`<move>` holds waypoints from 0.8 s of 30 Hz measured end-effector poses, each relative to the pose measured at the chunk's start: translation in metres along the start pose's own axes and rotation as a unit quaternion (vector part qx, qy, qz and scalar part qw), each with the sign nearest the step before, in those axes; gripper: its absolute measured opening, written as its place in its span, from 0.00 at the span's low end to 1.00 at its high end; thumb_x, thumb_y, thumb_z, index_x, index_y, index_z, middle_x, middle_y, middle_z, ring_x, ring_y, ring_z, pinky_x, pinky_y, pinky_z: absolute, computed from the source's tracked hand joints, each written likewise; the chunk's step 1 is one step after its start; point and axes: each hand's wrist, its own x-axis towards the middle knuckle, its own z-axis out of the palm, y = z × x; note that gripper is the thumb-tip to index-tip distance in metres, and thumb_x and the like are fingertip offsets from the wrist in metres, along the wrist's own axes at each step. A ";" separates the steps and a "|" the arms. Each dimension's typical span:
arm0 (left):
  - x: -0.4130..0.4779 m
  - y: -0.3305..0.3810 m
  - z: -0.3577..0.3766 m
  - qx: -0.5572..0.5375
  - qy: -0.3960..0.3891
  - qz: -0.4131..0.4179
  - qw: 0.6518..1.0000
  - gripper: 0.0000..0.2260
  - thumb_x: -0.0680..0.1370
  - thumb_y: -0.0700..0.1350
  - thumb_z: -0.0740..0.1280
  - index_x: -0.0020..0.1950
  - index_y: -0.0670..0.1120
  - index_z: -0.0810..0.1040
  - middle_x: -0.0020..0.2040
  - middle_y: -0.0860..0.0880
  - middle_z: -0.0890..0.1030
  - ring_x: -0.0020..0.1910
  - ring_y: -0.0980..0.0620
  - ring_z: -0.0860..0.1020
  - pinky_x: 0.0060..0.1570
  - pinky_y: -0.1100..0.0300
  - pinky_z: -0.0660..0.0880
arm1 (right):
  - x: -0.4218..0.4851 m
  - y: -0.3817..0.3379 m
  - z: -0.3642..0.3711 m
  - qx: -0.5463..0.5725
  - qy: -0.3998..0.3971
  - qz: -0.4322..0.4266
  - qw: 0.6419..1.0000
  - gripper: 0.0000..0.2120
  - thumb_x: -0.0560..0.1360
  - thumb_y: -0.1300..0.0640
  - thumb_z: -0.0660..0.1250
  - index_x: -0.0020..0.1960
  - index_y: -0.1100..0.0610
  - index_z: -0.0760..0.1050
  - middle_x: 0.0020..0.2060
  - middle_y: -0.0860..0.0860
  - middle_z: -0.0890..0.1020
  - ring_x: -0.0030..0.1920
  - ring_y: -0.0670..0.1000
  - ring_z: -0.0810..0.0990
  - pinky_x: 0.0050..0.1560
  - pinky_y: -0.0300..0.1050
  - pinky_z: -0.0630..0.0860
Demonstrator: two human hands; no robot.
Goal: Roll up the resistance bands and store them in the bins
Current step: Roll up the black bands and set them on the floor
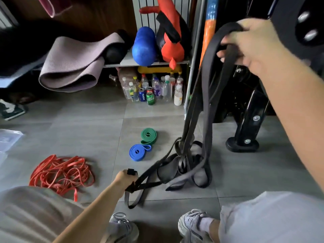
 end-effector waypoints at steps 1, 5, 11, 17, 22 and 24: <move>-0.003 -0.001 0.002 -0.007 -0.006 0.005 1.000 0.08 0.74 0.35 0.62 0.36 0.38 0.77 0.25 0.45 0.75 0.25 0.46 0.73 0.33 0.58 0.74 | 0.000 0.002 0.003 -0.011 -0.015 0.006 1.000 0.09 0.68 0.65 0.68 0.35 0.51 0.78 0.27 0.46 0.81 0.29 0.48 0.82 0.32 0.42 0.79; -0.005 0.001 0.012 -0.073 0.016 -0.003 0.997 0.09 0.76 0.36 0.64 0.36 0.42 0.76 0.28 0.46 0.78 0.26 0.49 0.75 0.27 0.63 0.70 | -0.002 0.011 0.009 -0.034 -0.004 -0.025 0.999 0.10 0.67 0.64 0.67 0.36 0.49 0.79 0.28 0.45 0.82 0.28 0.47 0.82 0.31 0.40 0.77; 0.006 -0.004 0.015 -0.242 0.028 -0.062 0.968 0.02 0.76 0.37 0.65 0.47 0.39 0.75 0.45 0.40 0.77 0.45 0.44 0.74 0.38 0.57 0.69 | 0.014 0.009 0.001 0.294 -0.046 -0.023 0.955 0.22 0.80 0.61 0.55 0.29 0.57 0.76 0.22 0.47 0.75 0.24 0.46 0.74 0.29 0.38 0.71; -0.005 0.016 0.000 -0.249 0.157 0.060 0.954 0.10 0.75 0.38 0.65 0.33 0.45 0.74 0.27 0.49 0.76 0.34 0.49 0.74 0.36 0.59 0.68 | 0.046 0.017 -0.014 -0.071 0.083 -0.006 0.994 0.09 0.76 0.59 0.62 0.37 0.52 0.68 0.20 0.44 0.72 0.18 0.42 0.68 0.23 0.35 0.67; -0.035 0.072 -0.033 -0.285 0.185 0.221 0.914 0.06 0.77 0.42 0.66 0.41 0.43 0.74 0.32 0.46 0.73 0.35 0.49 0.72 0.38 0.57 0.71 | 0.032 0.086 -0.009 -0.351 0.097 0.039 0.930 0.14 0.66 0.59 0.70 0.51 0.59 0.77 0.48 0.59 0.80 0.48 0.56 0.79 0.46 0.50 0.73; -0.056 0.098 -0.054 -0.294 0.178 0.283 0.895 0.07 0.76 0.42 0.65 0.40 0.44 0.72 0.30 0.48 0.71 0.29 0.52 0.71 0.31 0.62 0.70 | 0.024 0.123 -0.012 -0.387 0.028 0.136 0.911 0.23 0.66 0.59 0.74 0.59 0.62 0.74 0.55 0.62 0.79 0.54 0.59 0.78 0.46 0.45 0.70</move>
